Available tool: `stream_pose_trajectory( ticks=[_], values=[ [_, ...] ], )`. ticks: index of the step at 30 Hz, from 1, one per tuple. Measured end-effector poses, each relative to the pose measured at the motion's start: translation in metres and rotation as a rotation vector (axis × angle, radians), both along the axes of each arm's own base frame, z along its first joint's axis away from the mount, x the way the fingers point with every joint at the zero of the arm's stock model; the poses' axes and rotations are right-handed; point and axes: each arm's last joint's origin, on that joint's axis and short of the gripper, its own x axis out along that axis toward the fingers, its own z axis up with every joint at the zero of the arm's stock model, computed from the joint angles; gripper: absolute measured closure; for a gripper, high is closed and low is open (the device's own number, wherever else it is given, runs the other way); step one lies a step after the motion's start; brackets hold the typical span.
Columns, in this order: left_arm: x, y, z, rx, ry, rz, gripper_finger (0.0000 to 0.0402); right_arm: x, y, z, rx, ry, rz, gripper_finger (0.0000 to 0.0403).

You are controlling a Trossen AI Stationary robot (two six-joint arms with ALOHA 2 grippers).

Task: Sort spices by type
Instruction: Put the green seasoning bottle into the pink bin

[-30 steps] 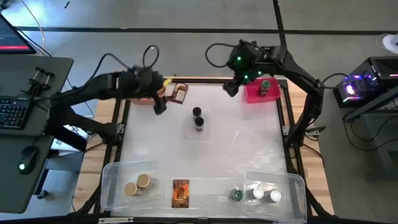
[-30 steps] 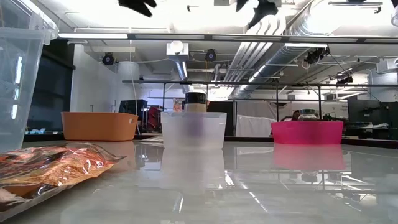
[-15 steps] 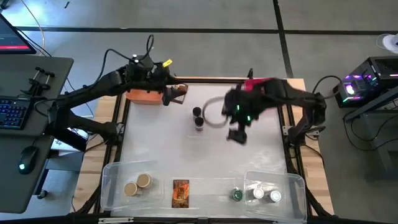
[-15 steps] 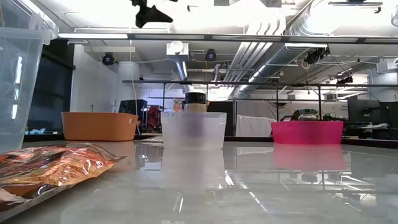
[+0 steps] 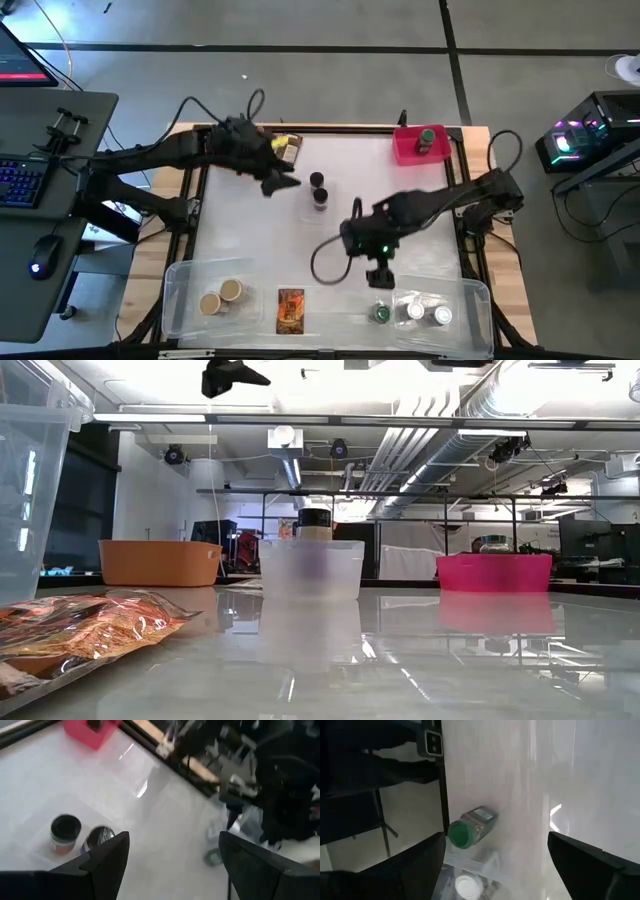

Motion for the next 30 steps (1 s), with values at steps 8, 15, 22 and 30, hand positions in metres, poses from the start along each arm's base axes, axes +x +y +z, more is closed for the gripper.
stream_pose_trajectory(
  ticks=[8,15,22,30],
  values=[
    [0.001,-0.023,-0.003,0.177,0.047,-0.041,0.0108,0.032,0.046,-0.012,-0.016,0.056,0.033,0.0057],
    [-0.002,-0.024,-0.008,0.247,0.114,-0.085,0.0108,0.049,0.065,-0.04,-0.062,0.281,0.041,0.0057],
    [-0.004,-0.023,-0.01,0.308,0.143,-0.117,0.0108,0.046,0.073,-0.062,-0.043,0.451,-0.057,0.0057],
    [-0.004,-0.022,-0.01,0.361,0.151,-0.124,0.0108,0.042,0.073,-0.08,-0.041,0.543,-0.092,0.0057]
  ],
)
